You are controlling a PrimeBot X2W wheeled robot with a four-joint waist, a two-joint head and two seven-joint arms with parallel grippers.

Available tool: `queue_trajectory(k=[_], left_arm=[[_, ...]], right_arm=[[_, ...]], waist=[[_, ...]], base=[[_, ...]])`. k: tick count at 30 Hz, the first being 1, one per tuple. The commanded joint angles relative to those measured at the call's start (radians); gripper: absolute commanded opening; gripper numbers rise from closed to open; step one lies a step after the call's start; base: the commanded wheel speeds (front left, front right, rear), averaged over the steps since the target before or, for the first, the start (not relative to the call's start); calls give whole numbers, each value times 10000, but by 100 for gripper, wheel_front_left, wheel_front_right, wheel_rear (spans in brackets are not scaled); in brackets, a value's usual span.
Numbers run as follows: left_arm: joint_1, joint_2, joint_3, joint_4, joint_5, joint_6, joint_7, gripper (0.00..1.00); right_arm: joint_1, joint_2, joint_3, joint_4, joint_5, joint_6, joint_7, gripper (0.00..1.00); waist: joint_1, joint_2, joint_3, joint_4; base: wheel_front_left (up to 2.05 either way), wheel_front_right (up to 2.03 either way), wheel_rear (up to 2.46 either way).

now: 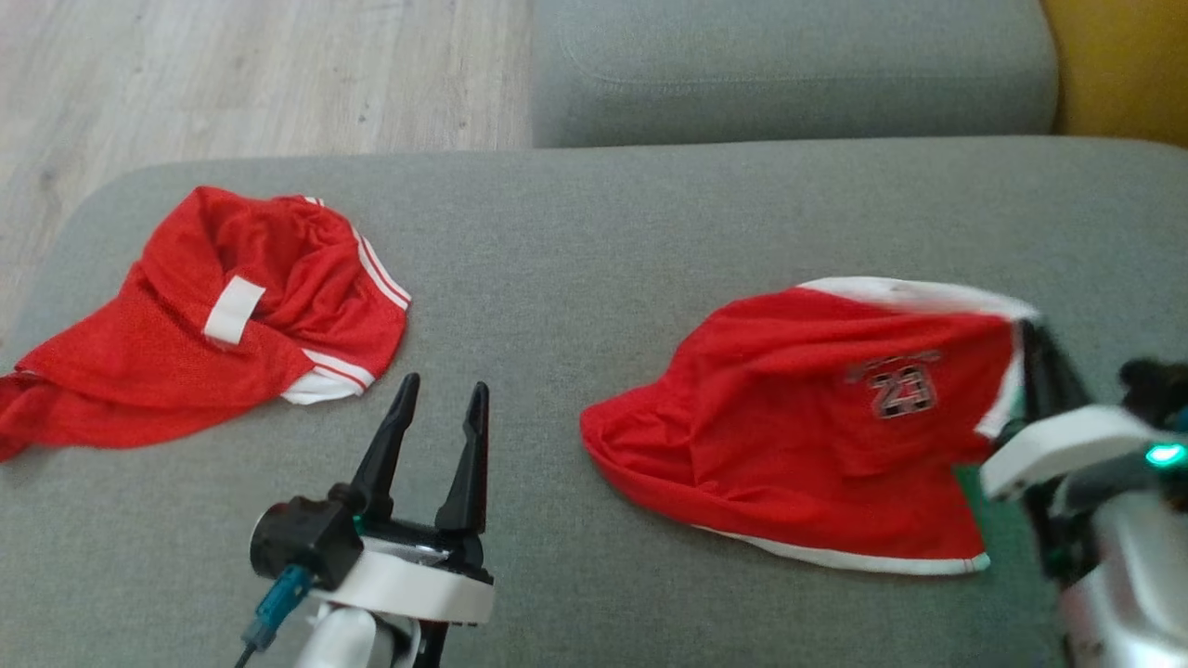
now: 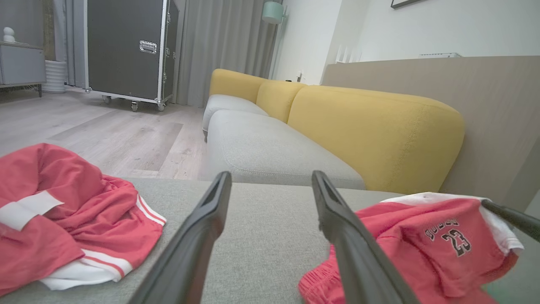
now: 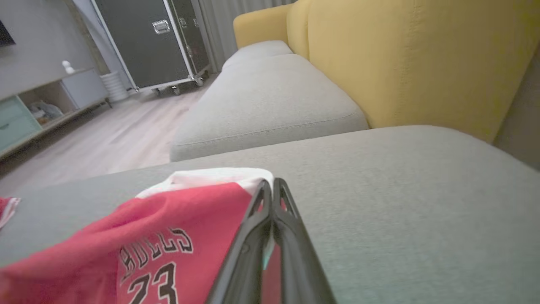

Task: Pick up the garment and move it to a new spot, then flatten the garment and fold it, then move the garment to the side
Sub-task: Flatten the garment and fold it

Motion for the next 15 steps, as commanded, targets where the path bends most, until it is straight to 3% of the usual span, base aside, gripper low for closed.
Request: queue_trajectory(k=[1,9,15], left_arm=[[-310,-20,228,-348,-95,-9,-53,100],[-708,-20,-48,-374,-200,-21,-53,100],[-921,-20,-142,-347,-250,-31,-53,100]], right_arm=[[-829,-338,70,-490,-259,-7,317,0],[-2564,-1661,189,66,-1108,-7,2061,0],[-3713,-2440,307,1002,-1678,-7,2256,0]], waist=[[1,-1,141,42],[1,-1,809,515],[1,-1,1130,889]], base=[[0,0,0],[0,0,0],[0,0,0]])
